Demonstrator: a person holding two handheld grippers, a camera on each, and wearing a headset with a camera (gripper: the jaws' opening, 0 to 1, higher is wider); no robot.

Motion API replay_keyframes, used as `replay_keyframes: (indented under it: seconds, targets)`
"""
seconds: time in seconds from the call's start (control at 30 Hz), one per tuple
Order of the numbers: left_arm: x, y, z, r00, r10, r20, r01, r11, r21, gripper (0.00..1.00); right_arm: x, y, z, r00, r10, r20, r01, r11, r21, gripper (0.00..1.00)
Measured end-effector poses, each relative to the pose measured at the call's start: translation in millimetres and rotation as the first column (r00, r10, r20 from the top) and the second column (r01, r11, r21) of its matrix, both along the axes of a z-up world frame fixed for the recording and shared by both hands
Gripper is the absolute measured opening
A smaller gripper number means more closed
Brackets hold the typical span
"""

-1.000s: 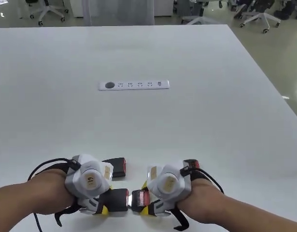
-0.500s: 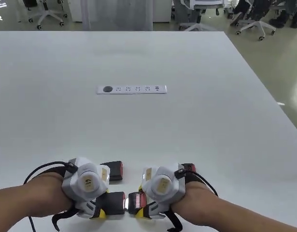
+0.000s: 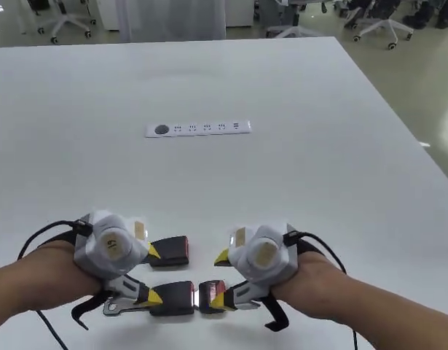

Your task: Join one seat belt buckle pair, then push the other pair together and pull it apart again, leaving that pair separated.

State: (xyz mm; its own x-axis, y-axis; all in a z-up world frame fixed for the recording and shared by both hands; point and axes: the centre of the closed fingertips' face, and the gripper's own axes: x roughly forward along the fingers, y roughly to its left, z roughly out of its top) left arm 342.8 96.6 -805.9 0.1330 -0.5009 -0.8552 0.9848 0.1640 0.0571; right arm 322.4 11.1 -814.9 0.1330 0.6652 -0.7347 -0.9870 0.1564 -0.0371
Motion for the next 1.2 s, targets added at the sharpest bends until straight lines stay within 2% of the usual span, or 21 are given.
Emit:
replay_keyframes:
  seconds: [0.1,0.13,0.27,0.33,0.4,0.5,0.6,0.67,0.77,0.93,1.03,1.2]
  targets:
    - [15.0,1.2,4.3,0.999,0.030,0.020,-0.029,0.999,-0.020,0.45,13.9,-19.4,-0.3,0.999,-0.035,0.017,0.035,0.999,-0.010,0.39]
    - [22.8,2.7,3.5,0.999,0.042,0.033,-0.041,0.999,-0.019,0.45,21.1,-28.8,-0.3,0.998,-0.057,0.022,0.057,0.998,-0.013,0.39]
    - [39.4,3.5,-1.7,0.998,0.044,0.046,-0.044,0.999,-0.005,0.47,40.4,-57.4,0.1,0.995,-0.086,0.053,0.088,0.995,-0.043,0.39]
    - [44.0,5.1,-6.1,0.999,0.032,0.042,-0.033,0.999,0.016,0.48,51.3,-75.3,-3.3,0.993,-0.097,0.070,0.102,0.992,-0.072,0.39]
    - [50.7,4.7,-8.9,0.998,0.040,0.042,-0.041,0.999,0.022,0.49,58.4,-91.2,-6.4,0.991,-0.114,0.066,0.119,0.989,-0.088,0.41]
    - [52.6,2.0,-15.6,0.999,0.036,0.011,-0.036,0.999,0.027,0.51,66.8,-111.3,-11.6,0.989,-0.131,0.065,0.138,0.984,-0.110,0.43]
    - [55.7,2.5,-23.6,1.000,0.022,0.004,-0.023,0.998,0.051,0.53,70.3,-121.1,-16.3,0.989,-0.134,0.057,0.140,0.983,-0.123,0.45]
    - [56.2,2.6,-28.0,1.000,0.022,-0.010,-0.021,0.998,0.061,0.53,67.6,-125.7,-23.5,0.993,-0.111,0.031,0.115,0.983,-0.141,0.45]
    - [55.7,3.5,-35.1,1.000,0.007,-0.024,-0.005,0.997,0.080,0.52,69.9,-129.5,-30.8,0.994,-0.099,0.035,0.103,0.981,-0.162,0.45]
    - [55.7,5.0,-45.3,0.999,-0.016,-0.031,0.019,0.995,0.099,0.49,68.8,-131.2,-40.4,0.997,-0.077,0.006,0.077,0.982,-0.171,0.37]
    - [55.1,4.9,-48.0,0.998,-0.003,-0.061,0.009,0.996,0.089,0.45,69.4,-130.9,-41.3,0.998,-0.066,-0.007,0.064,0.986,-0.153,0.36]
    - [58.0,2.9,-50.6,0.998,-0.007,-0.061,0.013,0.995,0.099,0.38,68.8,-131.2,-42.5,0.999,-0.037,-0.031,0.033,0.990,-0.135,0.35]
